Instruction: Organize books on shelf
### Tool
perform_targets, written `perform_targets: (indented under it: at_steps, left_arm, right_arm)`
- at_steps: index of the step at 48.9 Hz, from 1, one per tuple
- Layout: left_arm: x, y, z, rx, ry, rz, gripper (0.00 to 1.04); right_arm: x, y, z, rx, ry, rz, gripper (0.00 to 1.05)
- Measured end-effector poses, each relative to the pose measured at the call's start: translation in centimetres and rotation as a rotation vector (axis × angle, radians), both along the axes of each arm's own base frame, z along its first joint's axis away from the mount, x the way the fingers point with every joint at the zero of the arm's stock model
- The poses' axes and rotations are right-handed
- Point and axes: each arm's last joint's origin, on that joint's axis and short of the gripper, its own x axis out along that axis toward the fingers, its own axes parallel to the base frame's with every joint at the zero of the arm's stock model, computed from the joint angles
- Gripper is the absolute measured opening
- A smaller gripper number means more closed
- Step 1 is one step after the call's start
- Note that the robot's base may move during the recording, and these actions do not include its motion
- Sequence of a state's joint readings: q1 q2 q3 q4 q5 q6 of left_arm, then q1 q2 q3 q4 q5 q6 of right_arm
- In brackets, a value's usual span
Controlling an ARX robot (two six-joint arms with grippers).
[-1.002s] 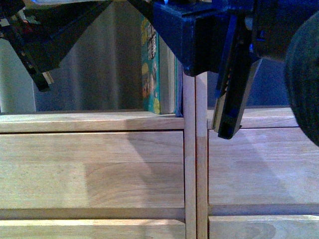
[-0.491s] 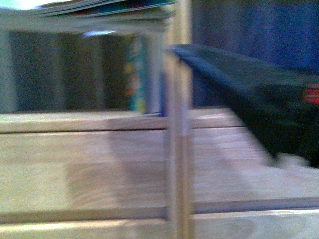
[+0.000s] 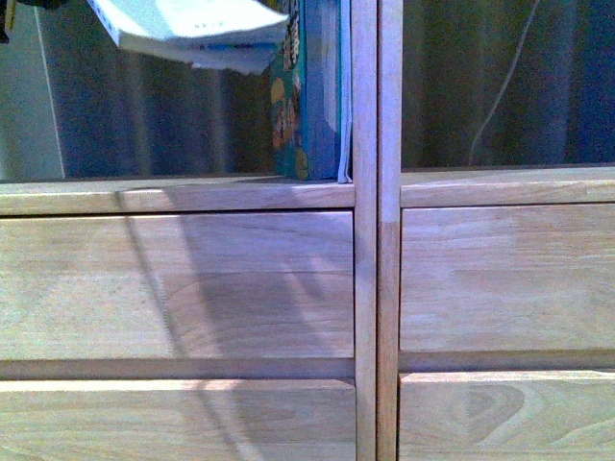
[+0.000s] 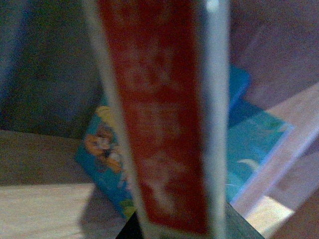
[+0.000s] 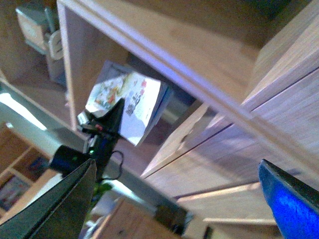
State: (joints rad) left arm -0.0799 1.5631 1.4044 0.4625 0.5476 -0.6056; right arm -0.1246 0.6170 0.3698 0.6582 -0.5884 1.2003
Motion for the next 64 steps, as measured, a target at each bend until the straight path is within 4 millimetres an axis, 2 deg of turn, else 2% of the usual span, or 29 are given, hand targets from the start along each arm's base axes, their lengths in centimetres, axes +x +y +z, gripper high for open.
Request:
perform_targets:
  at_steps: [5, 8, 10, 12, 16, 22, 26, 41, 54, 64]
  left_arm:
    - [2.0, -0.4, -0.3, 0.136, -0.002, 0.129, 0.07]
    - [3.8, -0.9, -0.8, 0.275, -0.038, 0.232, 0.07]
    - [4.4, -1.1, -0.9, 0.325, -0.061, 0.259, 0.07]
    - [5.3, -1.7, -1.2, 0.397, -0.097, 0.281, 0.07]
    - [6.7, -2.6, -1.4, 0.529, -0.164, 0.337, 0.07]
    - [8.2, -3.9, -1.5, 0.644, -0.236, 0.388, 0.07]
    - [9.5, -5.2, -2.0, 0.71, -0.271, 0.419, 0.07]
    - [12.2, -8.5, -3.6, 0.792, -0.311, 0.472, 0.07]
    - [12.9, -10.6, -4.2, 0.822, -0.344, 0.509, 0.07]
    - [12.6, -11.2, -4.8, 0.835, -0.358, 0.516, 0.32]
  right_arm:
    - [-0.7, -1.3, -0.2, -0.141, -0.008, -0.198, 0.98]
    - [-1.3, -1.7, -0.5, -0.357, -0.058, -0.345, 0.98]
    - [-1.5, -1.8, -0.7, -0.43, -0.076, -0.386, 0.98]
    - [-1.8, -2.0, -1.0, -0.59, -0.129, -0.449, 0.98]
    - [-2.2, -2.1, -1.9, -0.781, -0.182, -0.512, 0.98]
    - [-2.6, -2.0, -2.8, -0.902, -0.222, -0.559, 0.98]
    - [-3.1, -1.8, -3.3, -0.951, -0.245, -0.576, 0.98]
    - [-3.3, -1.8, -3.4, -0.991, -0.266, -0.597, 0.98]
    - [-3.3, -1.8, -3.4, -0.992, -0.267, -0.597, 0.98]
    - [-3.3, -1.8, -3.4, -0.992, -0.267, -0.597, 0.98]
